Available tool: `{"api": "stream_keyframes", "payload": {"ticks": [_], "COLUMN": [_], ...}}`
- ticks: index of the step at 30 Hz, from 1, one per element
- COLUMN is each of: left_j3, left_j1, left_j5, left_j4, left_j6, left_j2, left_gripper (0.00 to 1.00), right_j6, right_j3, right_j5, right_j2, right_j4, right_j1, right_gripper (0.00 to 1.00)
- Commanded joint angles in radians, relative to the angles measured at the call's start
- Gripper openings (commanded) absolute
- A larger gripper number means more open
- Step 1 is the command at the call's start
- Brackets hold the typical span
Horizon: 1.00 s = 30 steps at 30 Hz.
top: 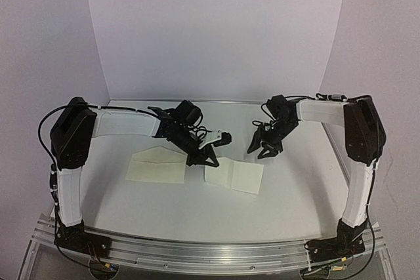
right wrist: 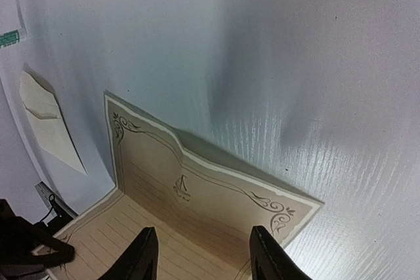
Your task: Place the letter into the envelope and seal it
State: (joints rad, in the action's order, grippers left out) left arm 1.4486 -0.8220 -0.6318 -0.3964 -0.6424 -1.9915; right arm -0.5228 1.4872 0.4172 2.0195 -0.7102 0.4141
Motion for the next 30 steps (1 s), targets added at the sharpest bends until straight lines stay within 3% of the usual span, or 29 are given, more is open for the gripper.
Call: {"api": "stream_keyframes", "payload": {"ticks": [1, 8, 13, 20, 24, 26, 30], "left_j3": [0.131, 0.355, 0.384, 0.378, 0.385, 0.386, 0.385], "left_j1": [0.010, 0.062, 0.067, 0.066, 0.064, 0.064, 0.064], "left_j5": [0.023, 0.025, 0.052, 0.087, 0.118, 0.122, 0.112], "left_j4": [-0.163, -0.263, -0.271, -0.275, -0.297, -0.303, -0.308], "left_j6": [0.158, 0.313, 0.374, 0.419, 0.428, 0.432, 0.417], "left_j2": [-0.108, -0.290, -0.341, -0.375, -0.402, -0.414, -0.426], "left_gripper": [0.00, 0.00, 0.00, 0.00, 0.00, 0.00, 0.00], "right_j6": [0.026, -0.076, -0.176, -0.258, -0.253, -0.191, 0.114], "right_j3": [0.001, -0.184, -0.299, -0.414, -0.402, -0.362, -0.323], "right_j5": [-0.038, -0.129, -0.142, -0.059, -0.043, -0.045, -0.231], "right_j2": [-0.114, -0.267, -0.325, -0.289, -0.260, -0.254, -0.348], "right_j4": [0.004, 0.008, 0.035, 0.150, 0.189, 0.194, 0.222], "right_j1": [0.001, 0.000, 0.017, 0.072, 0.073, 0.094, 0.213], "right_gripper": [0.51, 0.66, 0.77, 0.78, 0.77, 0.73, 0.72]}}
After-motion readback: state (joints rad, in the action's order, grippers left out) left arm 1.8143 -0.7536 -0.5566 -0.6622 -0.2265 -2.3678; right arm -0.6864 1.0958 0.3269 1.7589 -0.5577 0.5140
